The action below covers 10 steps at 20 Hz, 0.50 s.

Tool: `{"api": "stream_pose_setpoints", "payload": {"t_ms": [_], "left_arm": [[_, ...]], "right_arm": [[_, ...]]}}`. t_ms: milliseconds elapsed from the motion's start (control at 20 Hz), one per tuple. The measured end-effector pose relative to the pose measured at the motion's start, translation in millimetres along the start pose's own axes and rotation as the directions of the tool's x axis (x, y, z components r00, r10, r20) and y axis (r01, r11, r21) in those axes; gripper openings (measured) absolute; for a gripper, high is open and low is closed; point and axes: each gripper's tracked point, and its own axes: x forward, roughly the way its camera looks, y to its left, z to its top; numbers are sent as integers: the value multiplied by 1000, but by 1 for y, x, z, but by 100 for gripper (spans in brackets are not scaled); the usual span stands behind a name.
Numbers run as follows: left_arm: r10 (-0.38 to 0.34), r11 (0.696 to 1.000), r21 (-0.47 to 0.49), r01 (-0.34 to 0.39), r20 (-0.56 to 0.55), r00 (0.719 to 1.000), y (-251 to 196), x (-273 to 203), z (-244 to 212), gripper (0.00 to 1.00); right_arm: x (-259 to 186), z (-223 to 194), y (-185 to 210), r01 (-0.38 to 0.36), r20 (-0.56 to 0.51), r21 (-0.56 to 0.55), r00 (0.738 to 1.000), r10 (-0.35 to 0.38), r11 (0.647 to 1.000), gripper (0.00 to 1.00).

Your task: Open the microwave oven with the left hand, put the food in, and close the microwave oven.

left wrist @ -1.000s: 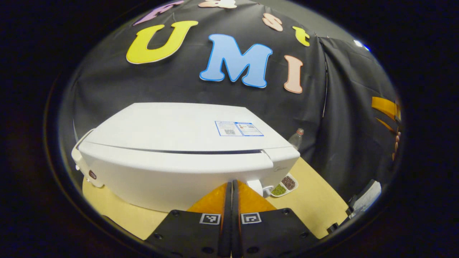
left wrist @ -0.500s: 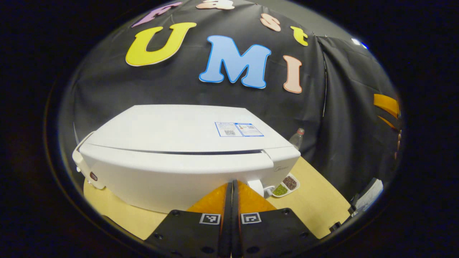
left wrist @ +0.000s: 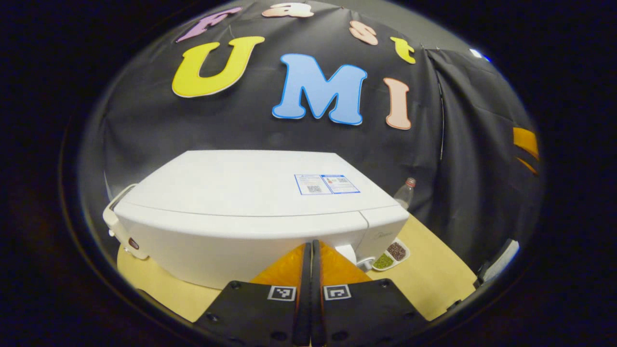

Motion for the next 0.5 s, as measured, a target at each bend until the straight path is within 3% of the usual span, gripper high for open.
{"api": "stream_pose_setpoints", "payload": {"t_ms": [200,350,450,500], "left_arm": [[35,999,18,-37,129,991,18,-53,54,8],[72,997,6,-77,303,950,35,-113,121,47],[119,991,2,-130,390,913,51,-155,160,90],[137,989,-3,-149,418,898,57,-174,176,96]], "right_arm": [[0,10,15,-24,17,7,1000,23,1000,96],[0,24,33,-45,34,7,998,44,999,97],[-4,36,49,-72,39,35,997,71,997,96],[-4,41,57,-82,44,45,996,80,996,97]]}}
